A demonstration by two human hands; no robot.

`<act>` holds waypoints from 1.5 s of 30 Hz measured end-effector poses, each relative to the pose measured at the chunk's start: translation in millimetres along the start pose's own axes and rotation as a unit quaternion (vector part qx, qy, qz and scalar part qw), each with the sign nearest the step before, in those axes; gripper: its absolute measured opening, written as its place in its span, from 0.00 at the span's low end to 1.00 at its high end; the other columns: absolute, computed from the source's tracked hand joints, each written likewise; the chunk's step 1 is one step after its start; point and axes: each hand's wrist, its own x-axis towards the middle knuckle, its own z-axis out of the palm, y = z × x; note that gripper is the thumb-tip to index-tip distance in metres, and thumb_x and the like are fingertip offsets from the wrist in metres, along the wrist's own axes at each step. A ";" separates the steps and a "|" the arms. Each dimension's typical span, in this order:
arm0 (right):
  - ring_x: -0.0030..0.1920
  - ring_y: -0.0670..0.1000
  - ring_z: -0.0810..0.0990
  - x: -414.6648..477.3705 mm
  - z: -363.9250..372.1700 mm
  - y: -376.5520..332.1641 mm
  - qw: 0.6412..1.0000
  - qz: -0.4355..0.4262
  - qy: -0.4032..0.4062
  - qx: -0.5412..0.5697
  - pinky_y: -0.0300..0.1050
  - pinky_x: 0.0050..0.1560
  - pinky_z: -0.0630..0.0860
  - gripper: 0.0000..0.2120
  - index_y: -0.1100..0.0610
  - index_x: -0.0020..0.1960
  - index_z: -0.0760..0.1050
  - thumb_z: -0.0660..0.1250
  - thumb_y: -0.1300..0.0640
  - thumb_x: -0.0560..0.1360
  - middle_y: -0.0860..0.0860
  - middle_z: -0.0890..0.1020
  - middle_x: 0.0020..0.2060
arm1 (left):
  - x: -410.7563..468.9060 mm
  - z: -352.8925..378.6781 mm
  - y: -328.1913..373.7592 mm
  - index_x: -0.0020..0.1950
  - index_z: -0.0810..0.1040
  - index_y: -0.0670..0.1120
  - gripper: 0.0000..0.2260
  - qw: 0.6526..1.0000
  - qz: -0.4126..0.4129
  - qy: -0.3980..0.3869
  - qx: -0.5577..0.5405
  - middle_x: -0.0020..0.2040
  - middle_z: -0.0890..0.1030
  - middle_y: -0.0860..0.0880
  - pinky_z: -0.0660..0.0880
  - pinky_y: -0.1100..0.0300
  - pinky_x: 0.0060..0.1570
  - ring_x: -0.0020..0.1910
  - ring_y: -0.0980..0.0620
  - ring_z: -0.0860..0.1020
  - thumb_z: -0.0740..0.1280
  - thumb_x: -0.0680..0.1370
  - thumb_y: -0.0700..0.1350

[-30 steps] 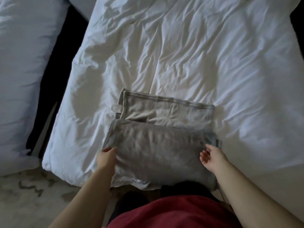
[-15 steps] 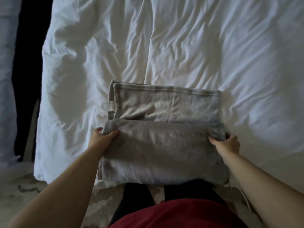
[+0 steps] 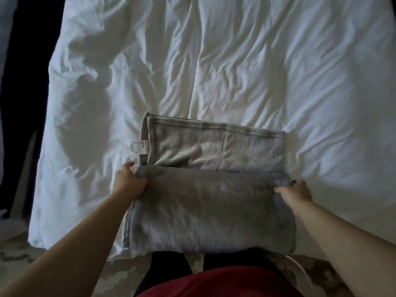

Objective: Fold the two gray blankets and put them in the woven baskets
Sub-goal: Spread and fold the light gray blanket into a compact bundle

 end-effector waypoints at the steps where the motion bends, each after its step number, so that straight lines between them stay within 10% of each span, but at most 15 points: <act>1: 0.61 0.64 0.76 -2.3 -3.4 -11.6 0.999 -0.015 0.028 -0.033 0.54 0.58 0.74 0.30 0.64 0.65 0.70 0.75 0.56 0.67 0.65 0.75 0.62 | 0.5 -3.8 12.0 0.72 0.67 0.47 0.30 1.000 0.017 0.015 0.019 0.64 0.73 0.39 0.73 0.50 0.57 0.59 0.39 0.75 0.69 0.70 0.43; 12: 0.60 0.61 0.75 54.7 28.5 -153.8 0.934 -0.313 0.032 -0.169 0.51 0.60 0.71 0.27 0.58 0.63 0.74 0.76 0.53 0.67 0.59 0.78 0.59 | 97.2 1.9 128.0 0.76 0.59 0.51 0.40 0.937 0.242 -0.013 0.252 0.75 0.61 0.44 0.55 0.45 0.73 0.75 0.42 0.57 0.75 0.68 0.51; 23: 0.52 0.59 0.77 61.3 35.2 -164.2 0.902 -0.257 -0.090 -0.335 0.54 0.58 0.70 0.08 0.50 0.46 0.71 0.68 0.48 0.71 0.54 0.79 0.48 | 100.3 7.8 145.1 0.44 0.76 0.52 0.02 0.899 0.263 -0.002 0.350 0.51 0.80 0.46 0.55 0.42 0.71 0.58 0.42 0.74 0.66 0.73 0.47; 33: 0.47 0.58 0.80 10.8 -17.4 -154.0 0.884 -0.345 0.044 -0.311 0.48 0.50 0.66 0.02 0.51 0.41 0.73 0.66 0.56 0.70 0.52 0.81 0.40 | 33.1 -35.8 139.9 0.34 0.67 0.55 0.10 0.870 0.403 0.018 0.284 0.36 0.70 0.56 0.55 0.48 0.71 0.50 0.51 0.75 0.65 0.71 0.43; 42: 0.29 0.57 0.78 -84.4 -46.7 -56.3 0.800 -0.533 0.235 -0.143 0.50 0.42 0.68 0.10 0.56 0.34 0.76 0.75 0.65 0.57 0.50 0.77 0.27 | -70.3 -54.4 52.1 0.31 0.75 0.48 0.06 0.796 0.529 0.143 0.259 0.28 0.77 0.51 0.70 0.57 0.35 0.30 0.44 0.78 0.70 0.61 0.48; 45: 0.33 0.58 0.80 -100.4 -31.6 4.6 0.810 -0.527 0.162 -0.197 0.51 0.41 0.70 0.13 0.56 0.38 0.78 0.76 0.65 0.57 0.50 0.79 0.33 | -90.1 -38.8 9.6 0.44 0.78 0.49 0.07 0.847 0.414 0.131 0.307 0.41 0.82 0.50 0.72 0.54 0.42 0.43 0.44 0.81 0.68 0.67 0.46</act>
